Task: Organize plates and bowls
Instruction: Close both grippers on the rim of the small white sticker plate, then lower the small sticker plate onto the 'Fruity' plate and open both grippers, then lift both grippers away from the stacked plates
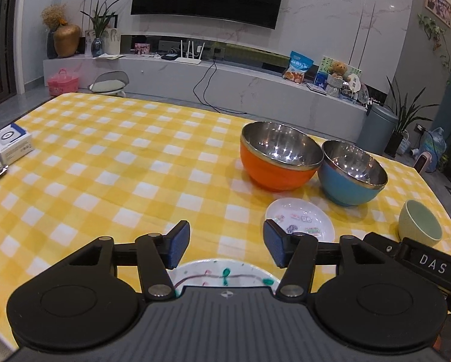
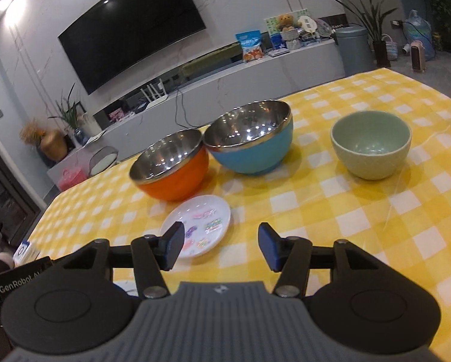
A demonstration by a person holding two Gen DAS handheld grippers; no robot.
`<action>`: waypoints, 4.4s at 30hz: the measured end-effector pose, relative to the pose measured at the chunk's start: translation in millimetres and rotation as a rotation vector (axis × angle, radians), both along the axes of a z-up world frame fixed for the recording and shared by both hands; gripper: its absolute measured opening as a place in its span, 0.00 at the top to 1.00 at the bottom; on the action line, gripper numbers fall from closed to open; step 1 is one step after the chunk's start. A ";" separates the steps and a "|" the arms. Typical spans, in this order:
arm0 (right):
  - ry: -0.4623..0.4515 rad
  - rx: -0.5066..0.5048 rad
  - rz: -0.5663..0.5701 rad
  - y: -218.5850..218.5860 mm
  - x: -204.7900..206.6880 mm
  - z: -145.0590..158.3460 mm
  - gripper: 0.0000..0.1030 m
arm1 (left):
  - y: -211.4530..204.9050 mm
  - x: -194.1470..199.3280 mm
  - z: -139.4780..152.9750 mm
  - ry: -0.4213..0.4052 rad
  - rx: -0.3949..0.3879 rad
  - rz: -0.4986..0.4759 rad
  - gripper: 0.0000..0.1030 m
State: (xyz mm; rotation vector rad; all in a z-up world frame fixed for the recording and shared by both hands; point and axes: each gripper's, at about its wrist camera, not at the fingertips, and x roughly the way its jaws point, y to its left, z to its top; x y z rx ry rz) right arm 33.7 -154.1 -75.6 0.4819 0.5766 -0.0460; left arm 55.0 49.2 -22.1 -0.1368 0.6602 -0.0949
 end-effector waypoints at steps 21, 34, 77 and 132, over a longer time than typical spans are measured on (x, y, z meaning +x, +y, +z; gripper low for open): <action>0.031 0.142 -0.009 -9.5 58.2 -38.0 0.74 | -27.1 74.3 -40.8 0.157 -0.069 -0.098 0.36; 0.053 0.142 0.030 -0.4 61.6 -51.5 0.93 | -39.8 81.0 -48.8 0.198 -0.038 -0.122 0.92; 0.123 0.143 0.338 58.7 -42.5 4.1 0.95 | 45.3 -40.2 5.9 0.228 -0.131 0.045 0.98; 0.028 -0.146 0.094 10.2 -28.1 67.0 0.17 | -5.7 -43.0 59.5 -0.042 -0.127 -0.085 0.59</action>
